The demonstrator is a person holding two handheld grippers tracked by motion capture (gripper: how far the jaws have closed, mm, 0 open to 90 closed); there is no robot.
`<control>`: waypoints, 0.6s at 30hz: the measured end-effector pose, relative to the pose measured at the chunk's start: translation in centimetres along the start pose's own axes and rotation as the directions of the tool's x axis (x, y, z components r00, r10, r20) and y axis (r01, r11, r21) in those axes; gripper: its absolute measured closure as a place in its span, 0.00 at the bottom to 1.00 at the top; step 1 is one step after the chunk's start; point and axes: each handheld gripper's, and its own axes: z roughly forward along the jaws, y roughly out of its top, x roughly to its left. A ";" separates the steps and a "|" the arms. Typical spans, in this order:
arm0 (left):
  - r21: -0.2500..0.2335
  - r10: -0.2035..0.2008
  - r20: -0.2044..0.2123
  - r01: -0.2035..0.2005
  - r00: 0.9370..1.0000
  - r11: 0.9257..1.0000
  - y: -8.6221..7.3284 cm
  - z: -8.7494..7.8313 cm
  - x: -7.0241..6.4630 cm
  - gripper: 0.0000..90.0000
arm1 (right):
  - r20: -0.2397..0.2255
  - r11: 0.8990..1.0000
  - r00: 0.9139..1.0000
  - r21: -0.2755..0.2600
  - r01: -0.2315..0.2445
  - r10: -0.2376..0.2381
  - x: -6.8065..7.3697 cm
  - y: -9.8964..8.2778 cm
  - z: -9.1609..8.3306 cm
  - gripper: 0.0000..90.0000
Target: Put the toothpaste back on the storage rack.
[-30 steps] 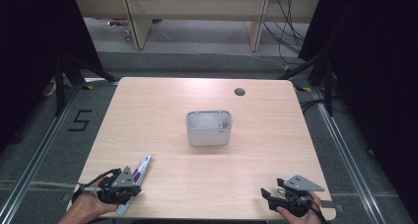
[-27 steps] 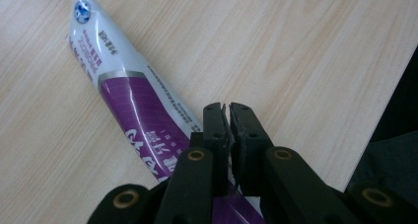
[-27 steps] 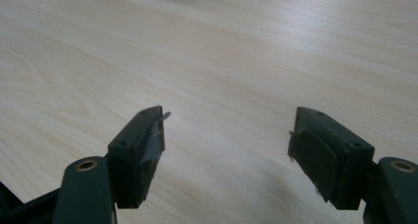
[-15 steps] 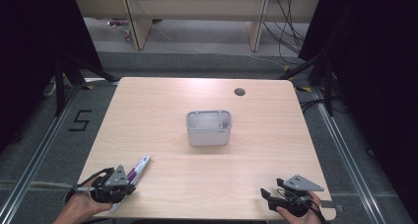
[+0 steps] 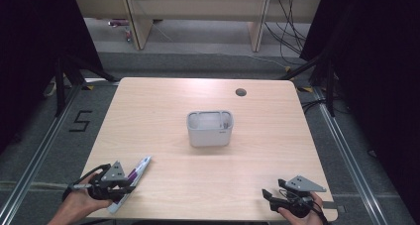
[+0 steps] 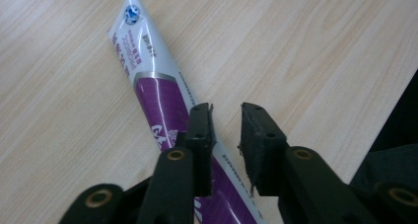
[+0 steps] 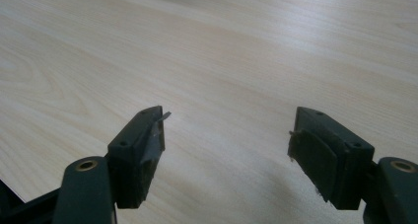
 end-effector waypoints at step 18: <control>0.147 -0.269 0.020 0.263 0.963 0.954 -0.1 1.2 3.7 0.44 | -0.016 0.999 0.999 0.020 -0.035 0.035 0.2 0.2 0.2 0.32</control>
